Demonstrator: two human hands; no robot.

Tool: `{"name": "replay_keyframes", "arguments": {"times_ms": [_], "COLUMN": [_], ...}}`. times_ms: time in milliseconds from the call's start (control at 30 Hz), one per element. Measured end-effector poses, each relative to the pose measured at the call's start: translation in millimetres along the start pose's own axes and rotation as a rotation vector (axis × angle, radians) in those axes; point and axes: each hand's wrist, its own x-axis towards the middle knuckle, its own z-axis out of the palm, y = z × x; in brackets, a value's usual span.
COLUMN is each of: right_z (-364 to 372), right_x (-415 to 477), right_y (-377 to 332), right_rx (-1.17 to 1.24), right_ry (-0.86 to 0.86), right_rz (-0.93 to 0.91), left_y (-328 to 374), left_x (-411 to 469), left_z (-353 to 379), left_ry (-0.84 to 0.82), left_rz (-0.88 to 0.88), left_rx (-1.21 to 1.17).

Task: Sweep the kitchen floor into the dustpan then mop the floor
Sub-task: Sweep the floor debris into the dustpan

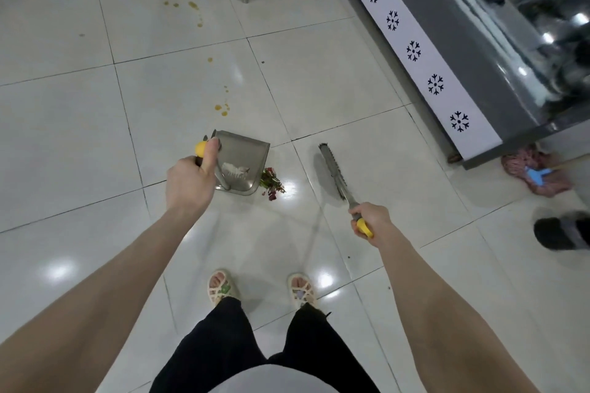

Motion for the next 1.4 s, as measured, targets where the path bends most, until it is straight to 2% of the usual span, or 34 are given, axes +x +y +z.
{"name": "replay_keyframes", "arguments": {"times_ms": [200, 433, 733, 933, 1100, 1400], "right_z": [-94.5, -176.9, -207.5, -187.3, -121.8, -29.0], "right_x": [28.8, 31.5, -1.3, -19.2, -43.8, -61.6], "right_y": [-8.2, 23.5, 102.0, 171.2, 216.6, 211.9], "right_rx": [-0.018, 0.003, 0.091, 0.174, 0.202, 0.164], "right_ry": [0.048, 0.140, 0.252, 0.148, 0.015, -0.155], "right_rz": [0.048, 0.095, 0.170, 0.224, 0.214, 0.146], "left_y": [40.3, 58.9, 34.0, -12.0, -52.3, -111.2], "left_x": [-39.3, -76.5, -118.8, -148.0, -168.3, -159.8], "left_z": [66.4, 107.7, 104.3, 67.2, 27.6, -29.4], "left_ry": [0.017, -0.004, -0.062, -0.062, -0.037, 0.044], "left_rz": [-0.015, -0.027, 0.032, 0.039, 0.021, -0.042], "left_rx": [-0.095, -0.111, -0.143, -0.174, -0.196, -0.151]}}
